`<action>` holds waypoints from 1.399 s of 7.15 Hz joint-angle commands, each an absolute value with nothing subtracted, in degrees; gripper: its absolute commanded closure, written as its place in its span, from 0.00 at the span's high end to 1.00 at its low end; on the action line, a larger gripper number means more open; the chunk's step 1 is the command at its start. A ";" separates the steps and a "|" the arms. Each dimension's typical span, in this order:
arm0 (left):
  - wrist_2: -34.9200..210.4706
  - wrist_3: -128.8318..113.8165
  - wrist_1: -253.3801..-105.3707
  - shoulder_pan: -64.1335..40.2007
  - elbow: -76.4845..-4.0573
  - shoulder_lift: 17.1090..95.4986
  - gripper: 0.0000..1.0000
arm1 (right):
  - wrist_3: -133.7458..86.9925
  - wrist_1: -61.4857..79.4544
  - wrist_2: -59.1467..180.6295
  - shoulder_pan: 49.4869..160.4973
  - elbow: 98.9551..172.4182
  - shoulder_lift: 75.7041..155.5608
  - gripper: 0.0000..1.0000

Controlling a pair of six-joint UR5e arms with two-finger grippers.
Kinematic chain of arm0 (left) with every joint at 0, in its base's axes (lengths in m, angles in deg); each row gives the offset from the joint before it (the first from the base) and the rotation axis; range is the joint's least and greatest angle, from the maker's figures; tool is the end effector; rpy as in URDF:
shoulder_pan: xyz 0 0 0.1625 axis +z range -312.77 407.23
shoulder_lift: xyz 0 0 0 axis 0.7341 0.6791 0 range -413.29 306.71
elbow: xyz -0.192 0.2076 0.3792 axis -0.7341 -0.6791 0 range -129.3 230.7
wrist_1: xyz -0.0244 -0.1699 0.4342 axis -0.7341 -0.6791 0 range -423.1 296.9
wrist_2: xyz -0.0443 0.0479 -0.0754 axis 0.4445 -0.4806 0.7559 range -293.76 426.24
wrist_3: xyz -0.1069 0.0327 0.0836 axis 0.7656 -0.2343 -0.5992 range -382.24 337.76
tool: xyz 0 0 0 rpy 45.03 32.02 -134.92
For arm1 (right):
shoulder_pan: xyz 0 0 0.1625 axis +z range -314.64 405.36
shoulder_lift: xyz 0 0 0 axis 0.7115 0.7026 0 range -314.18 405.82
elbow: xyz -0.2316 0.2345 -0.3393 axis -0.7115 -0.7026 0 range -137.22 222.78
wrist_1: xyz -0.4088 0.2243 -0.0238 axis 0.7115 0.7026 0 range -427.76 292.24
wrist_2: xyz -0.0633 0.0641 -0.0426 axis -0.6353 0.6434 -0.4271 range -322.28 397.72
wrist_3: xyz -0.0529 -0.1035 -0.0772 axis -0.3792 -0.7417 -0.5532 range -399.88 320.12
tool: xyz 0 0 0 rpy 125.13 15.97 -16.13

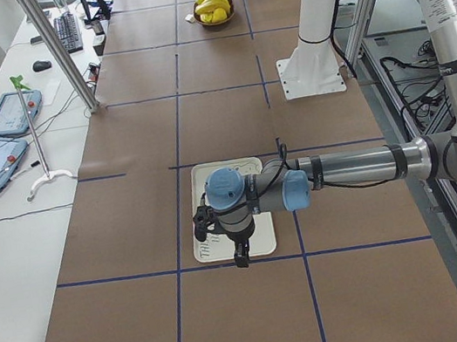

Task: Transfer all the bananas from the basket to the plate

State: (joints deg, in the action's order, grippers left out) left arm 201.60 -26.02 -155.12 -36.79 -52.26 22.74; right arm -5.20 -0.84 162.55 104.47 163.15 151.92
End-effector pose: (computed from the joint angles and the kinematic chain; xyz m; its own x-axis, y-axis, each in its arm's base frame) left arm 0.0116 -0.4358 0.7258 0.6891 0.1513 -0.7087 -0.1502 0.9866 0.0646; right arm -0.1857 -0.4148 0.5372 0.6651 -0.2031 0.7186 0.0361 0.9699 0.2407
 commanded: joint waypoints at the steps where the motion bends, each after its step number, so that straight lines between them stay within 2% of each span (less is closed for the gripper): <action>1: 201.59 -26.19 -155.12 -36.79 -51.70 22.82 1.00 | -2.08 -6.04 160.59 100.74 161.36 154.18 0.93; 4: 201.51 -26.11 -155.20 -36.79 -51.43 22.82 1.00 | -2.08 -6.59 158.93 98.01 158.45 153.58 0.87; 6: 201.59 -26.02 -155.21 -36.79 -51.43 22.82 1.00 | -1.74 -6.68 159.01 97.74 158.44 152.71 0.82; 10: 201.51 -26.10 -155.21 -36.79 -51.34 22.82 1.00 | -1.82 -6.50 158.92 96.78 157.74 151.91 0.77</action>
